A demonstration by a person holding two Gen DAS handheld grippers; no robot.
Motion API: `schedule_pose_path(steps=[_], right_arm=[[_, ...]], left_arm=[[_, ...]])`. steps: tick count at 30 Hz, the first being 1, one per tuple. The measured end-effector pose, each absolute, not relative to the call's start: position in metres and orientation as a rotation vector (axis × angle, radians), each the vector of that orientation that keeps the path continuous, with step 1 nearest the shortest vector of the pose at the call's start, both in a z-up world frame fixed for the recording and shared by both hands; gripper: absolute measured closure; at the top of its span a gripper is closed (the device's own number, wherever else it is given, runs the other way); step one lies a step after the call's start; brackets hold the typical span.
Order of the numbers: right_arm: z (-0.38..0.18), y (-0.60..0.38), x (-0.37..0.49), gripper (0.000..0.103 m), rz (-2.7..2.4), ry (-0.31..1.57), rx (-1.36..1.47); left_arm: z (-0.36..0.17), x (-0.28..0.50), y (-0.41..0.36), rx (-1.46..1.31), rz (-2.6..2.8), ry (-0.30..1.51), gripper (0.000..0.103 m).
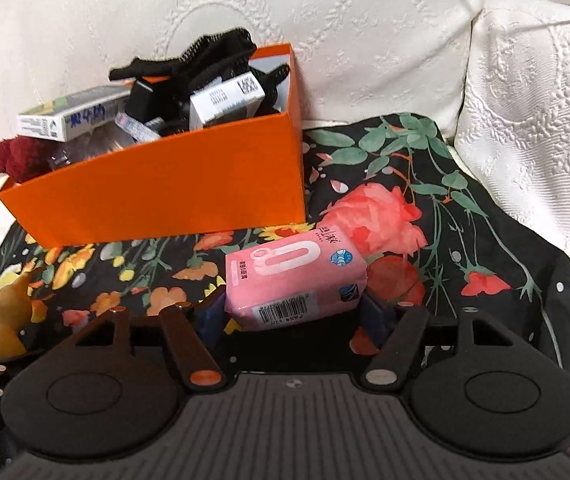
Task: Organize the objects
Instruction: 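Grasp the gourd with the left tool while the right tool grasps the pink packet, then lift the gourd with the left tool while the right tool lifts the pink packet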
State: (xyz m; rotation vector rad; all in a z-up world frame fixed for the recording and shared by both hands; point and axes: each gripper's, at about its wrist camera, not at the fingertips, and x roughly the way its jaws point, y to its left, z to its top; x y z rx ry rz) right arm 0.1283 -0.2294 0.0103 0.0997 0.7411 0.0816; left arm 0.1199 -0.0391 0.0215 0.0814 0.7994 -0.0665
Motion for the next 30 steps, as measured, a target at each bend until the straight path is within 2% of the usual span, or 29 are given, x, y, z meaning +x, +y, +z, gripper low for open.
schedule_pose_path(steps=[16, 30], right_arm=[[0.04, -0.237, 0.105, 0.031, 0.07, 0.625, 0.102], [0.075, -0.249, 0.082, 0.031, 0.074, 0.48, 0.145]], left_arm=[[0.041, 0.114, -0.038, 0.081, -0.071, 0.722, 0.001], [0.091, 0.103, -0.045, 0.053, -0.119, 0.599, 0.001]])
